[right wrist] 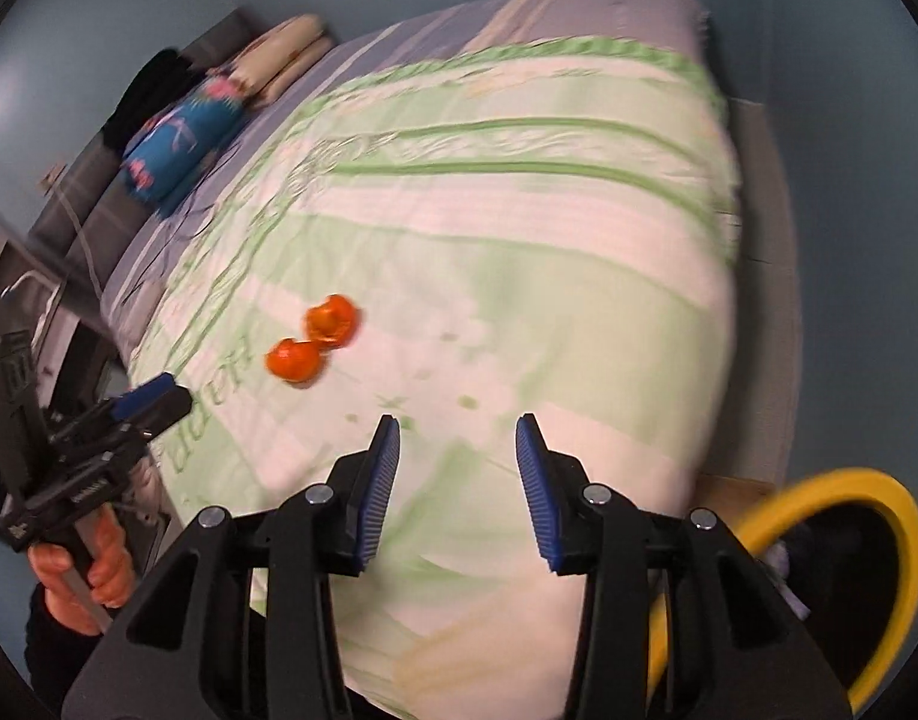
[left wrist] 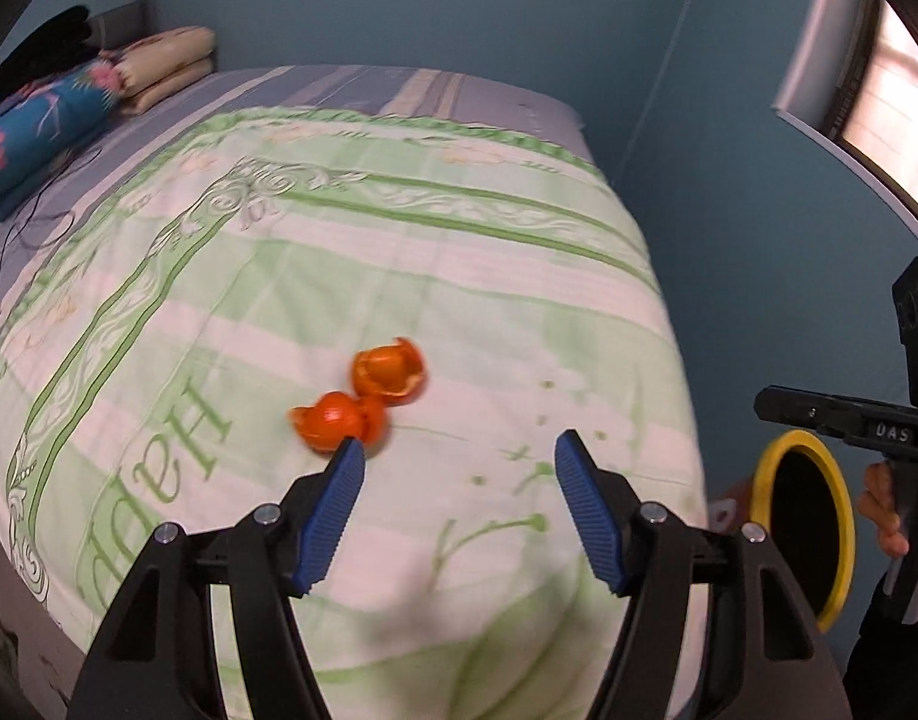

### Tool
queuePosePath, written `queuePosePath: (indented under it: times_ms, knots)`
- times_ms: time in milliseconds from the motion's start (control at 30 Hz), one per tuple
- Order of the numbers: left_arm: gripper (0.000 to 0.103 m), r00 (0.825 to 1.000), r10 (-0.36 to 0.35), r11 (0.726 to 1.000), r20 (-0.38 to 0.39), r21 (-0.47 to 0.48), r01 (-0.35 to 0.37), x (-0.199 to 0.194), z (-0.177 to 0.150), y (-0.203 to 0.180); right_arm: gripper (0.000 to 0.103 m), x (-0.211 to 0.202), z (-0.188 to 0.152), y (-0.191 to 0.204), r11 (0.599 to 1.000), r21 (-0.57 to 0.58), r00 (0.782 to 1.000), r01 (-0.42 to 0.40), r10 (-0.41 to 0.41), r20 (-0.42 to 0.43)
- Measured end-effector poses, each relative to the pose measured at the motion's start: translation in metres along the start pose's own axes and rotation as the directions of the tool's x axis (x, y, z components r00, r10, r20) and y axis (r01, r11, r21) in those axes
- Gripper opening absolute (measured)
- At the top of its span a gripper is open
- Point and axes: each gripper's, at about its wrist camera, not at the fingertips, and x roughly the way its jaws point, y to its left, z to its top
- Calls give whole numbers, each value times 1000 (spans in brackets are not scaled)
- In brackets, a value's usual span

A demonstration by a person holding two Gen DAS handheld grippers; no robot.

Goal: Collect trash
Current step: 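Move both open tools back over the orange peels on the bed, then grasp one orange peel with left tool while right tool grasps the other peel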

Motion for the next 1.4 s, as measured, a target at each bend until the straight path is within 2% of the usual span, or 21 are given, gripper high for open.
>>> queuePosePath:
  times_ms: [133,400,767,1067,1400]
  knots:
    - [63,1000,12,1000,-18,-29,-12,14,-3,28,43,36,23,32,998,-26,997,-52,51,-57]
    - [64,999,-1,999,-49,-49,-1,52,-6,59,48,106,54,80,994,-60,982,-94,83,-167]
    - [65,996,-4,997,-87,-77,-3,99,-6,80,50,194,80,108,995,-46,953,-85,68,-296]
    - [65,995,-11,993,-100,-118,-1,125,-3,94,50,235,93,120,997,-61,936,-37,13,-351]
    - [62,994,-35,992,-107,-121,22,147,0,94,52,261,97,122,997,-71,926,5,-32,-377]
